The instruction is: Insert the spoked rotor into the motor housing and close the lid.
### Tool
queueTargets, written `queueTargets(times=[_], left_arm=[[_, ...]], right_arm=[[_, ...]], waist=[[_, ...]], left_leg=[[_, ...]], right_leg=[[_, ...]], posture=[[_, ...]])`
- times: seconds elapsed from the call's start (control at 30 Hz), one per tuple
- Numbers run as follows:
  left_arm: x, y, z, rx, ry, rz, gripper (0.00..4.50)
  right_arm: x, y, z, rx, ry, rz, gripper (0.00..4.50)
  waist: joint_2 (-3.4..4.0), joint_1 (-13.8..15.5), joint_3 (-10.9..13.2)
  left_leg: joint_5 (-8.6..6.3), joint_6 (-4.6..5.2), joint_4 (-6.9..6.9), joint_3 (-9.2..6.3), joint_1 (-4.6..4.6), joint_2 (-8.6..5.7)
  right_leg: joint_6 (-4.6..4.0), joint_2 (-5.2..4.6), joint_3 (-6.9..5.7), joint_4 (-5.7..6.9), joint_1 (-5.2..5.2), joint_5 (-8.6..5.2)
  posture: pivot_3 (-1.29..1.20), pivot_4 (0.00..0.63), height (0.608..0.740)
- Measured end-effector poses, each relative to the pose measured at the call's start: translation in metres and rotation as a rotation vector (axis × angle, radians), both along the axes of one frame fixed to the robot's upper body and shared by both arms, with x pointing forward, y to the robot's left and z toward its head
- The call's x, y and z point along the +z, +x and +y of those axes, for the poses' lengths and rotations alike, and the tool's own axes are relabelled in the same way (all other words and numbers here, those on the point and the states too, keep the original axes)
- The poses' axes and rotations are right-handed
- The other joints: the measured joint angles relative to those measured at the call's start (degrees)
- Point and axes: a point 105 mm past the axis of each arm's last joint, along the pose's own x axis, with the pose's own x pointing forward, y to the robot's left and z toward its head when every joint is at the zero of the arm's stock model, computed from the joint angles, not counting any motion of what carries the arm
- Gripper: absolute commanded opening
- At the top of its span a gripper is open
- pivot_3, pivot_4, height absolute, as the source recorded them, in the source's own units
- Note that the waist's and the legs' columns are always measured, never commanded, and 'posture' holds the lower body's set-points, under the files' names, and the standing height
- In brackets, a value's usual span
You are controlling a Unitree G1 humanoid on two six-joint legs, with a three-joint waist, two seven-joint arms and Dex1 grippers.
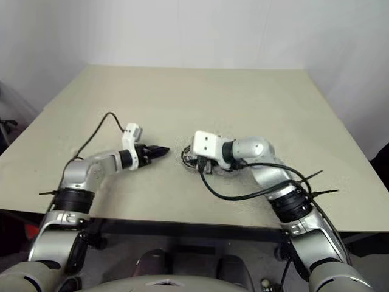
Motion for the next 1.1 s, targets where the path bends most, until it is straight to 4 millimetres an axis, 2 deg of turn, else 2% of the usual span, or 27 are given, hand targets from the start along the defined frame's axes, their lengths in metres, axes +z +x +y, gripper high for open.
queueTargets(times=[0.07,0.17,0.27,0.37,0.4,0.47,0.53,0.7,0.73,0.8,0.93,1.1], left_arm=[[0.003,0.0,0.003,-0.006,0.001,-0.016,2.36],[0.003,-0.001,0.003,-0.019,-0.001,-0.017,2.36],[0.001,-0.001,0.002,-0.027,-0.003,-0.011,2.36],[-0.003,-0.002,-0.012,-0.066,-0.018,0.003,2.36],[-0.006,-0.003,-0.017,-0.081,-0.021,0.013,2.36],[-0.008,-0.002,-0.023,-0.095,-0.026,0.022,2.36],[-0.007,-0.001,-0.026,-0.105,-0.024,0.02,2.36],[-0.004,0.005,-0.026,-0.111,-0.025,0.017,2.36],[-0.004,0.006,-0.026,-0.109,-0.023,0.012,2.36],[-0.004,0.008,-0.026,-0.104,-0.021,0.015,2.36],[-0.006,0.008,-0.024,-0.099,-0.011,0.017,2.36],[-0.01,0.006,-0.019,-0.084,0.002,0.026,2.36]], right_arm=[[0.003,0.006,-0.014,-0.141,0.126,0.104,1.52],[-0.011,0.0,-0.05,-0.354,0.308,0.406,1.52],[-0.026,-0.032,-0.079,-0.466,0.46,0.683,1.52],[-0.037,-0.052,-0.094,-0.564,0.506,0.799,1.52],[-0.04,-0.057,-0.098,-0.59,0.514,0.822,1.69],[-0.036,-0.063,-0.101,-0.603,0.551,0.834,2.08],[-0.034,-0.068,-0.101,-0.6,0.588,0.842,2.71],[-0.048,-0.066,-0.097,-0.653,0.688,0.915,4.35],[-0.051,-0.065,-0.097,-0.666,0.692,0.931,4.46],[-0.056,-0.062,-0.097,-0.692,0.687,0.947,4.46],[-0.068,-0.056,-0.096,-0.743,0.645,0.961,4.46],[-0.078,-0.059,-0.094,-0.76,0.59,0.988,4.46]], waist=[[0.0,0.3,0.0],[0.01,1.3,0.0],[0.01,1.9,0.0],[0.02,2.0,0.0],[0.03,1.9,0.0],[0.03,1.6,0.0],[0.02,1.7,0.0],[0.03,1.8,0.0],[0.03,1.8,0.0],[0.04,1.9,0.0],[0.04,2.0,0.0],[0.04,2.7,0.0]], left_leg=[[0.02,-0.04,-0.01,0.0,0.06,-0.02],[0.03,-0.05,-0.01,-0.01,0.05,-0.05],[0.03,-0.06,-0.06,-0.01,0.06,-0.05],[0.12,-0.2,-0.11,0.0,0.13,-0.05],[0.16,-0.28,-0.14,0.0,0.16,-0.05],[0.3,-0.51,-0.26,0.0,0.29,-0.03],[0.48,-0.82,-0.63,0.0,0.51,-0.07],[0.81,-1.36,-1.39,0.01,1.02,-0.12],[0.81,-1.36,-1.43,0.0,1.02,-0.13],[0.81,-1.36,-1.46,0.0,1.01,-0.15],[0.77,-1.3,-1.53,0.0,0.95,-0.19],[0.76,-1.28,-1.66,0.0,0.97,-0.19]], right_leg=[[0.0,-0.01,0.01,0.0,0.06,0.0],[0.0,-0.03,0.01,-0.02,0.09,0.0],[0.01,-0.02,0.01,-0.04,0.06,0.0],[0.01,-0.02,0.02,0.0,0.04,0.0],[0.02,-0.02,0.04,0.03,0.03,0.01],[-0.01,-0.01,0.05,0.06,0.04,0.03],[0.0,-0.01,0.06,0.0,0.12,0.03],[0.29,0.01,0.07,-0.11,0.35,-0.18],[0.24,0.01,0.07,-0.12,0.34,-0.15],[-0.04,0.01,0.07,-0.17,0.35,0.01],[-0.05,0.01,0.05,-0.31,0.35,0.01],[-0.05,0.01,0.04,-0.39,0.35,0.01]], posture=[[0.0,0.0,0.74],[0.0,0.0,0.74],[0.0,0.0,0.74],[0.0,0.0,0.74],[0.0,0.0,0.74],[0.0,0.0,0.74],[0.0,0.0,0.74],[0.0,0.0,0.74],[0.0,0.0,0.74],[0.0,0.0,0.74],[0.0,0.0,0.74],[0.0,0.0,0.74]])
